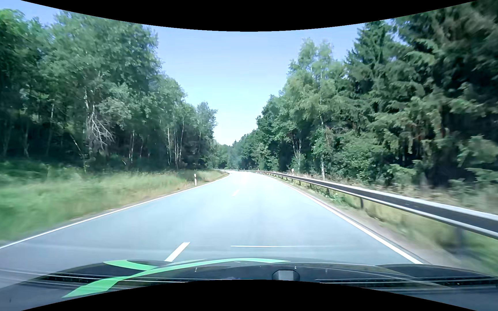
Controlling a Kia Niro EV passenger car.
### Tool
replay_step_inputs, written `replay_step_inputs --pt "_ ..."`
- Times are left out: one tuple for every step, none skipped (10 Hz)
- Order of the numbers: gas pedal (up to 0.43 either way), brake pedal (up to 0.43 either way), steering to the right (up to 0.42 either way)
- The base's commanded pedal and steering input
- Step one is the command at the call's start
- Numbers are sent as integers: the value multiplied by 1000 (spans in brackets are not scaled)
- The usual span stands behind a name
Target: Follow the waypoints while adhering to traffic rules and regulations
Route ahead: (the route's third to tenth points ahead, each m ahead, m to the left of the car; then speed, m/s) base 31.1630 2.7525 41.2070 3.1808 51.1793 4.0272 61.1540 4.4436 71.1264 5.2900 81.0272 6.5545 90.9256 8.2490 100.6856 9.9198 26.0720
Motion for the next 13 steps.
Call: replay_step_inputs --pt "260 0 -11" --pt "260 0 -11" --pt "268 0 -11" --pt "260 0 -11" --pt "220 0 -12" --pt "220 0 -13" --pt "220 0 -13" --pt "228 0 -13" --pt "228 0 -14" --pt "248 0 -13" --pt "260 0 -14" --pt "268 0 -14" --pt "280 0 -14"
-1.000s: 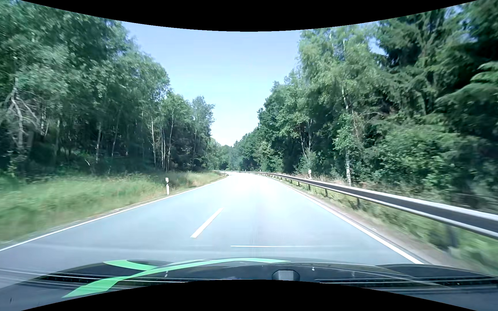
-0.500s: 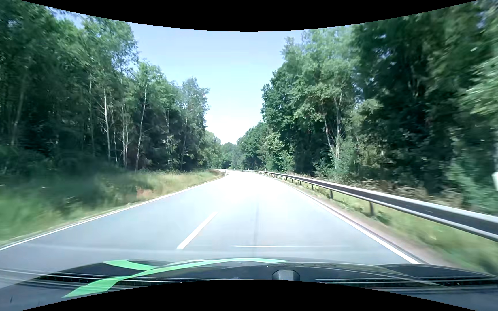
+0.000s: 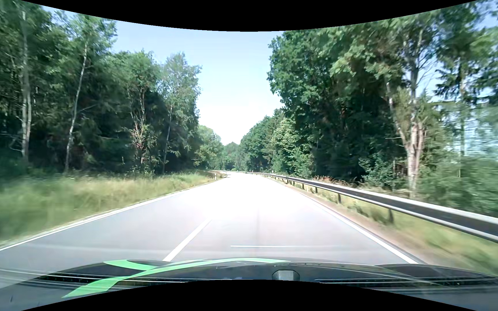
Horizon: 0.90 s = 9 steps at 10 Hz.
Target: Follow the waypoints while adhering to traffic rules and regulations
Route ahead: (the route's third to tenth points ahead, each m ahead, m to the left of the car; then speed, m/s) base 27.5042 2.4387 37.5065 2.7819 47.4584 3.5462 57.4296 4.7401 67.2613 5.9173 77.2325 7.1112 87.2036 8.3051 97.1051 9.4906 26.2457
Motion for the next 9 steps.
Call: replay_step_inputs --pt "280 0 -15" --pt "280 0 -15" --pt "280 0 -15" --pt "287 0 -15" --pt "287 0 -15" --pt "299 0 -15" --pt "299 0 -15" --pt "299 0 -15" --pt "299 0 -15"
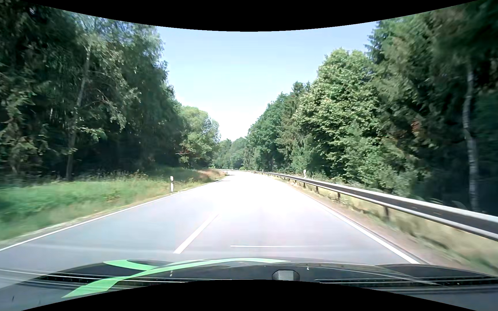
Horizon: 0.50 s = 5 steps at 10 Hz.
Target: Follow the waypoints while adhering to traffic rules and regulations
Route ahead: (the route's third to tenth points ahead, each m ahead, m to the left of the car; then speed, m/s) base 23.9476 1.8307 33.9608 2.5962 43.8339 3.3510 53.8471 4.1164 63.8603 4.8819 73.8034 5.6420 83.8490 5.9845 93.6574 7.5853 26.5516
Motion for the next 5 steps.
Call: replay_step_inputs --pt "299 0 -15" --pt "299 0 -15" --pt "299 0 -15" --pt "299 0 -15" --pt "299 0 -15"
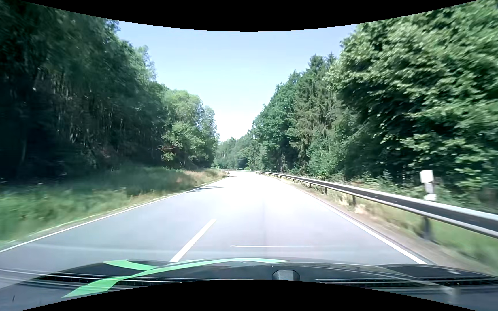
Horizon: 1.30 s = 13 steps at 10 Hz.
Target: Follow the waypoints while adhering to traffic rules and regulations
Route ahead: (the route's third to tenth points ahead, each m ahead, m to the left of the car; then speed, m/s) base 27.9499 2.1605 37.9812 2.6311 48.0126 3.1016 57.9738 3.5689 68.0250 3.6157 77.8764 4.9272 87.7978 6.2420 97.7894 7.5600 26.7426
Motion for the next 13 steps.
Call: replay_step_inputs --pt "299 0 -15" --pt "280 0 -15" --pt "248 0 -14" --pt "240 0 -11" --pt "240 0 -11" --pt "240 0 -11" --pt "248 0 -10" --pt "268 0 -11" --pt "280 0 -11" --pt "287 0 -10" --pt "287 0 -10" --pt "299 0 -10" --pt "299 0 -11"
